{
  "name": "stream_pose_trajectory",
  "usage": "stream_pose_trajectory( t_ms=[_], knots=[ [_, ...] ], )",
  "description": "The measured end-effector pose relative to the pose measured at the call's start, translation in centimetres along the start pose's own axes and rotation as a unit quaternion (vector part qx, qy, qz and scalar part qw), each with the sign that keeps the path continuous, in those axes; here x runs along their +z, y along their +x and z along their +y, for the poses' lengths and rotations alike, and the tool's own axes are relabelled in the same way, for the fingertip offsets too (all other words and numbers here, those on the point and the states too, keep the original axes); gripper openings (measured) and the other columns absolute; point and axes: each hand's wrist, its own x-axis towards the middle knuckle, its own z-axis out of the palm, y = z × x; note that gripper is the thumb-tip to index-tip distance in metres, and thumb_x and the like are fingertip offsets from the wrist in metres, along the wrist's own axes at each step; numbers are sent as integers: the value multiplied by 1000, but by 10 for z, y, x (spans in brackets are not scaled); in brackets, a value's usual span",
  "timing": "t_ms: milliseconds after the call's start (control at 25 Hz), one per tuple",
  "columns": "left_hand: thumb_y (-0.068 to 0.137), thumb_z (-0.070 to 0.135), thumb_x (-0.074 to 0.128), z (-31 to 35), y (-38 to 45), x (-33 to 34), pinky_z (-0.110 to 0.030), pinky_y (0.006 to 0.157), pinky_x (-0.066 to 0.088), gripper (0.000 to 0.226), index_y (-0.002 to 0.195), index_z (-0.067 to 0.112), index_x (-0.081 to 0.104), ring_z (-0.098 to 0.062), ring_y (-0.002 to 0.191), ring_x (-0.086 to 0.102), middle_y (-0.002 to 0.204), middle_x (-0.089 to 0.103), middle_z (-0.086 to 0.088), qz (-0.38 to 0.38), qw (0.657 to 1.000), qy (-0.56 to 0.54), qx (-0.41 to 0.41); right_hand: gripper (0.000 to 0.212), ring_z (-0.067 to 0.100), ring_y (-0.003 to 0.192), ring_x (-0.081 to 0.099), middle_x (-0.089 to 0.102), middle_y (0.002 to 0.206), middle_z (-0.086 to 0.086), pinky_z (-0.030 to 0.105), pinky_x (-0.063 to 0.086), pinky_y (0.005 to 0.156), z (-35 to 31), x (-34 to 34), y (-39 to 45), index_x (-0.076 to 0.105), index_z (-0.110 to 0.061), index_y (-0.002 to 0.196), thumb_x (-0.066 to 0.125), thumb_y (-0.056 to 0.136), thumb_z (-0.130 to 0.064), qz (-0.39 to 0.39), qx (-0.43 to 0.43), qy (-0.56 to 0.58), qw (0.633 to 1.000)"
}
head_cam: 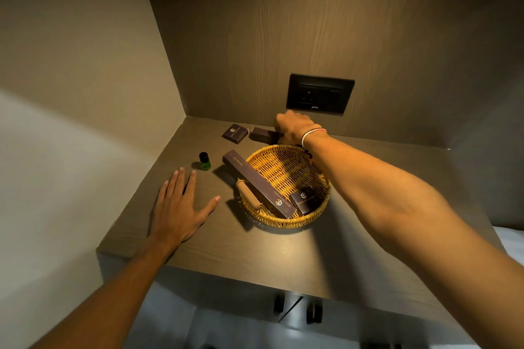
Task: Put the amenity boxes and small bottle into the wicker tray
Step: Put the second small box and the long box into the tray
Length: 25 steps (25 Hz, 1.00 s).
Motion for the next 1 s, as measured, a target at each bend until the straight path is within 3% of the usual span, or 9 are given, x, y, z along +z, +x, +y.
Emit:
stream_pose_trajectory(
  t_ms=[200,400,640,880,1000],
  knots=[
    [83,82,27,0,0,0,-44,122,8,100,157,16,15,-26,154,8,166,11,-14,0,1000,-6,-4,37,35,115,60,60,122,16,48,50,94,-6,10,-1,57,-10,125,69,90,-15,23,13,-5,1000],
    [82,83,25,-1,0,1,-45,123,10,101,157,17,16,-26,154,9,166,13,-15,3,1000,-7,2,45,44,117,56,55,128,23,51,46,93,-11,-34,-8,54,-4,125,70,88,-21,105,10,-6,994],
    [81,84,24,-1,0,-1,-46,123,10,102,157,16,17,-27,154,10,166,14,-15,4,1000,-11,6,55,42,114,56,49,131,21,46,49,86,-21,-73,-32,53,-6,123,82,78,-20,46,7,42,998],
    [81,82,26,0,0,-2,-47,124,12,102,156,14,18,-29,153,12,165,16,-17,2,1000,-10,10,48,37,106,62,56,124,21,49,56,88,-25,-79,-47,55,-2,121,75,86,-28,160,-52,138,976],
    [81,83,25,0,0,-2,-47,124,12,102,156,14,18,-28,153,12,165,16,-17,3,1000,-9,9,55,37,110,63,54,128,19,48,58,90,-31,-82,-46,53,-6,127,80,82,-22,97,-43,171,979]
  ],
)
